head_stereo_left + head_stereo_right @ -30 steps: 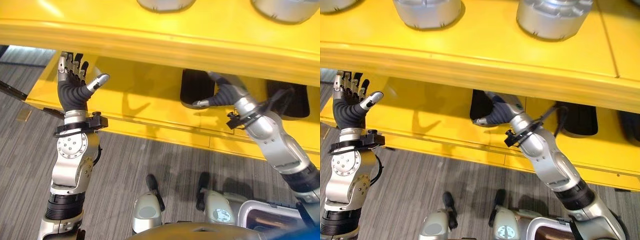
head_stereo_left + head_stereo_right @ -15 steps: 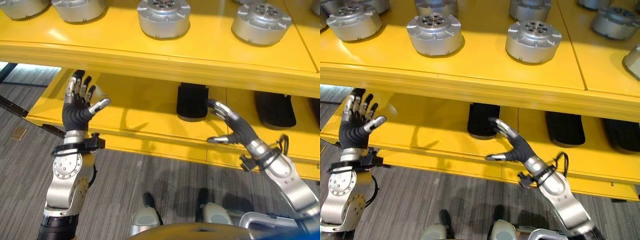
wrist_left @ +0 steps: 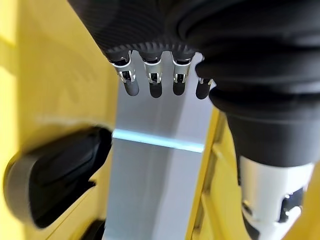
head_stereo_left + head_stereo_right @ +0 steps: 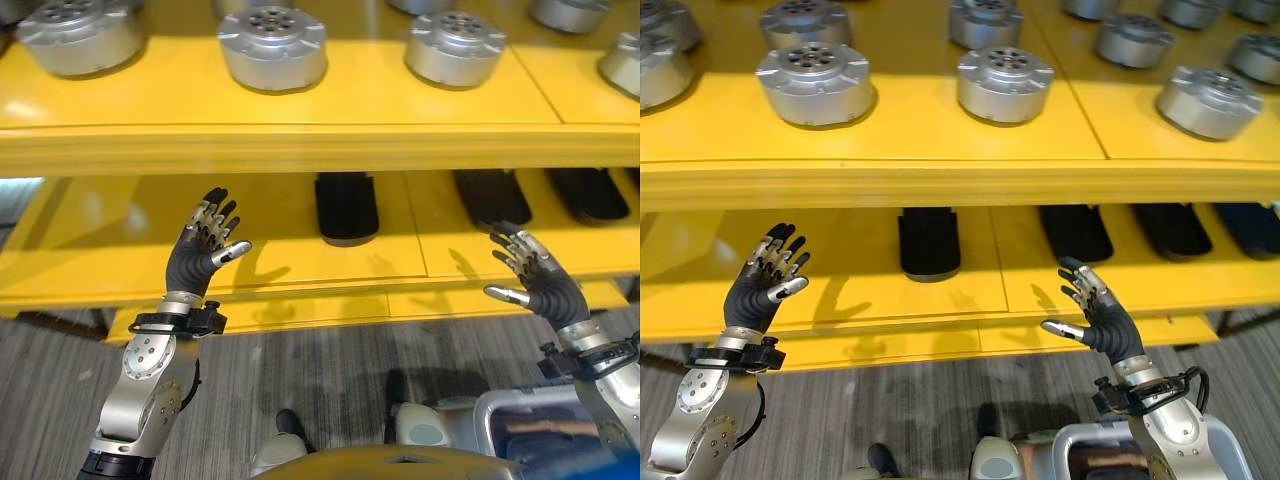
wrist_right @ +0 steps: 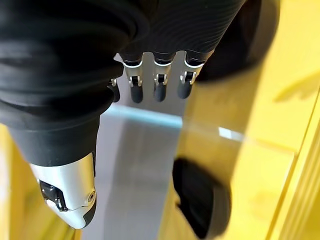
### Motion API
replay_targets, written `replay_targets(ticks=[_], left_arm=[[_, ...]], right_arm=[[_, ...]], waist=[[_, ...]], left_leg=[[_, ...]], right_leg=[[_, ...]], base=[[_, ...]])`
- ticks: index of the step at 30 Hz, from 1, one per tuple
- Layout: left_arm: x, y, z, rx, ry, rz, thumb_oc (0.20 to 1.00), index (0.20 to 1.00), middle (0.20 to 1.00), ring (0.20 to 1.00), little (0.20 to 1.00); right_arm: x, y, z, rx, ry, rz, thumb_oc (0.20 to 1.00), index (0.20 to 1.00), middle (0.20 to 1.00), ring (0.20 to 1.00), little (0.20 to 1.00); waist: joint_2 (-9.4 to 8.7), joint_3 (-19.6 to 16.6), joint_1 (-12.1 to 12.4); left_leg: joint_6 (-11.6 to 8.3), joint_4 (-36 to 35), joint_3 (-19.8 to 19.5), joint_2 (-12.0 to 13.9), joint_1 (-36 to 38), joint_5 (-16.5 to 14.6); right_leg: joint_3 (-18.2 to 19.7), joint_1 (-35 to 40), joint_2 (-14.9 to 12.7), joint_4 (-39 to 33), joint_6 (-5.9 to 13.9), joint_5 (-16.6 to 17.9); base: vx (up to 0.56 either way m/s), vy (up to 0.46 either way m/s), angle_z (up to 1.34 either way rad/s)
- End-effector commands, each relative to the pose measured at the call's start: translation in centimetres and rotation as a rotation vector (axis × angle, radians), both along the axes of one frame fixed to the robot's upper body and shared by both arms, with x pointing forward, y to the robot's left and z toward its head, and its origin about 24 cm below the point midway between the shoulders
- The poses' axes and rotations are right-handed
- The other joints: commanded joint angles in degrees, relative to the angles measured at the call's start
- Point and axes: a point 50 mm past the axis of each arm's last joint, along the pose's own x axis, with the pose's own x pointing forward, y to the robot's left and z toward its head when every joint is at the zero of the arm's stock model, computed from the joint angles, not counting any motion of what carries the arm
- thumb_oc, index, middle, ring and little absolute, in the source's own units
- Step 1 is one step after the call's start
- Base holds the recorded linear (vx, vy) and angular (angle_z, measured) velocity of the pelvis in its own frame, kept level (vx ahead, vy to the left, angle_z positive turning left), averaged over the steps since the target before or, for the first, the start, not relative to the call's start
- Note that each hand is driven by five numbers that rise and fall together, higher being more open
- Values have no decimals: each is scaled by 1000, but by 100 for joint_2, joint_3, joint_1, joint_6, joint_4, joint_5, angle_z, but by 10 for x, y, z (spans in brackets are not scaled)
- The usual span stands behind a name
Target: Move parts from the plastic box to the shelf.
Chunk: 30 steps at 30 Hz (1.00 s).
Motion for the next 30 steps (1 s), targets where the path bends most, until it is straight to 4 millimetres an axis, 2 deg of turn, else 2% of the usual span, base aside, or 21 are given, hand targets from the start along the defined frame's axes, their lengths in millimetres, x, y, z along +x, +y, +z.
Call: replay_targets(ticks=[1, 2, 6, 9, 10, 11, 12, 15, 18, 19, 22, 27, 29, 30], left_arm=[[1, 0, 28, 6, -175, 74, 1000, 1000, 1000, 1000, 1000], [2, 0, 28, -7, -190, 74, 1000, 1000, 1000, 1000, 1000], [0, 0, 30, 5, -239, 59, 1000, 1000, 1000, 1000, 1000], [-8, 6, 29, 26, -250, 72, 1000, 1000, 1000, 1000, 1000], [-11, 9, 29, 26, -257, 80, 1000, 1000, 1000, 1000, 1000], [-17, 14, 30, 26, -268, 82, 1000, 1000, 1000, 1000, 1000], [-24, 16, 32, 16, -303, 88, 1000, 1000, 1000, 1000, 1000], [-25, 14, 34, -1, -333, 101, 1000, 1000, 1000, 1000, 1000], [-21, 10, 38, 3, -367, 104, 1000, 1000, 1000, 1000, 1000], [-16, 5, 38, -9, -365, 92, 1000, 1000, 1000, 1000, 1000], [-13, 1, 38, -23, -370, 74, 1000, 1000, 1000, 1000, 1000], [-8, -12, 35, -26, -368, 59, 1000, 1000, 1000, 1000, 1000], [-5, -18, 34, -47, -372, 41, 1000, 1000, 1000, 1000, 1000], [-1, -27, 33, -63, -368, 9, 1000, 1000, 1000, 1000, 1000]], right_arm=[[11, -7, 26, -8, -183, -107, 1000, 1000, 1000, 1000, 1000], [13, -13, 26, -3, -184, -154, 1000, 1000, 1000, 1000, 1000], [16, -16, 29, -30, -202, -166, 1000, 1000, 1000, 1000, 1000], [18, -14, 28, -20, -186, -156, 1000, 1000, 1000, 1000, 1000], [18, -13, 28, -23, -184, -142, 1000, 1000, 1000, 1000, 1000], [20, -9, 29, -63, -188, -101, 1000, 1000, 1000, 1000, 1000], [23, -3, 33, -107, -196, -53, 1000, 1000, 1000, 1000, 1000], [27, 2, 37, -137, -217, -35, 1000, 1000, 1000, 1000, 1000], [31, 6, 42, -155, -229, -33, 1000, 1000, 1000, 1000, 1000], [33, 7, 43, -185, -221, -35, 1000, 1000, 1000, 1000, 1000], [34, 7, 41, -187, -204, -42, 1000, 1000, 1000, 1000, 1000], [39, 5, 28, -213, -138, -69, 1000, 1000, 1000, 1000, 1000], [39, 2, 21, -200, -111, -115, 1000, 1000, 1000, 1000, 1000], [40, -2, 13, -196, -72, -173, 1000, 1000, 1000, 1000, 1000]], waist=[[241, 2, -10], [293, -31, -27], [382, -100, -20], [351, -187, 0], [331, -209, 22], [266, -248, 166], [212, -232, 431], [229, -187, 516], [265, -180, 483], [304, -186, 375], [314, -179, 297], [282, -176, 174], [264, -187, 102], [264, -219, -1]], left_leg=[[136, 136, -685, 209, -4, -214], [245, 175, -749, 147, -100, -227], [374, 303, -873, 38, -286, -251], [462, 335, -941, -92, -443, -297], [464, 333, -944, -121, -463, -295], [415, 446, -891, -131, -571, -284], [268, 721, -769, 57, -746, -228], [110, 873, -685, 288, -843, -125], [-35, 936, -640, 485, -883, -45], [-117, 1009, -594, 592, -869, -30], [-160, 1052, -590, 632, -809, -20], [-256, 1265, -634, 699, -756, -32], [-268, 1294, -616, 702, -709, -120], [-323, 1237, -585, 742, -624, -107]], right_leg=[[-805, 361, -767, 1326, 591, -2031], [-720, 368, -633, 1701, 461, -2408], [-529, 384, -367, 2455, 206, -3144], [-370, 545, 19, 2661, 42, -3542], [-372, 616, 104, 2583, 15, -3551], [-548, 910, 140, 2168, -66, -3432], [-823, 1222, 43, 1579, -103, -3178], [-890, 1382, 3, 1115, -131, -2921], [-889, 1426, 28, 794, -163, -2708], [-878, 1339, 51, 735, -175, -2601], [-818, 1277, 123, 656, -208, -2553], [-688, 1255, 249, 402, -305, -2455], [-658, 1242, 271, 291, -314, -2397], [-644, 1224, 298, 174, -313, -2335]], base=[[-284, 170, -192], [-259, 134, -154], [-179, 54, -50], [-161, -69, -103], [-207, -225, -97], [-298, -407, -120], [-264, -387, -174], [-213, -301, -204], [-206, -282, -89], [-215, -297, -50], [-163, -276, -40], [-99, -248, -63], [-75, -239, -44], [-63, -226, -44]])
